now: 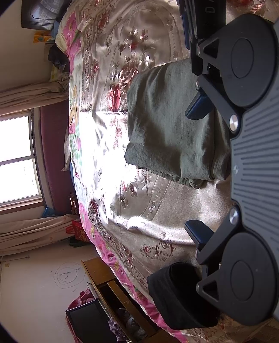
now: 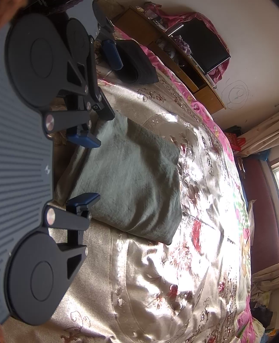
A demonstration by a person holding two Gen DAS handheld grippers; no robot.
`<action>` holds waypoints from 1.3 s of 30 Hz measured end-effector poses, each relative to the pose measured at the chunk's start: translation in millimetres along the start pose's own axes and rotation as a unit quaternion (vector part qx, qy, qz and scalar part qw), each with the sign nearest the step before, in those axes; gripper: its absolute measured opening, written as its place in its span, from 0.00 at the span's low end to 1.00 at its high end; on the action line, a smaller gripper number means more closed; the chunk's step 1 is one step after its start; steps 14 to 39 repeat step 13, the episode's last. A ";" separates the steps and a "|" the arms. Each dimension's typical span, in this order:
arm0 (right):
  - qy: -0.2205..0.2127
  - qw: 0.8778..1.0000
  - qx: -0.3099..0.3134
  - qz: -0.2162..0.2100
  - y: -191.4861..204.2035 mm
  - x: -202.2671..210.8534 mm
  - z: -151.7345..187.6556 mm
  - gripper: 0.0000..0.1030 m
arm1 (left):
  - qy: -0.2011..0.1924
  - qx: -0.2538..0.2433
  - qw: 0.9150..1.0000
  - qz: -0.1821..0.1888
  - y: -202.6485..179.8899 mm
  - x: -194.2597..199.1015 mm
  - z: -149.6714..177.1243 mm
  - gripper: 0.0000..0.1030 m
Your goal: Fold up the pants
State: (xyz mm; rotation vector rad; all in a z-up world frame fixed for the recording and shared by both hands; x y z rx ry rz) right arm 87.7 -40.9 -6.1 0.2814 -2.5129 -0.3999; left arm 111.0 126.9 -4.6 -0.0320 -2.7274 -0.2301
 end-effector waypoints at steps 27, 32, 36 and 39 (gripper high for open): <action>-0.001 1.000 0.002 0.002 -0.7 0.6 -0.7 0.49 | -0.005 -0.003 1.000 -0.004 0.3 1.4 -2.8 1.00; -0.001 1.000 0.002 0.002 -0.7 0.6 -0.7 0.49 | -0.005 -0.003 1.000 -0.004 0.3 1.4 -2.8 1.00; -0.001 1.000 0.002 0.002 -0.7 0.6 -0.7 0.49 | -0.005 -0.003 1.000 -0.004 0.3 1.4 -2.8 1.00; -0.001 1.000 0.002 0.002 -0.7 0.6 -0.7 0.49 | -0.005 -0.003 1.000 -0.004 0.3 1.4 -2.8 1.00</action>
Point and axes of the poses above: each gripper's, at about its wrist camera, not at the fingertips, and x roughly against the way its jaws point, y to its left, z to its underside, the point moved 4 cm from there along -x, roughly the way its jaws point, and after that the axes turned 12 degrees about -y, right-handed, at the moved point
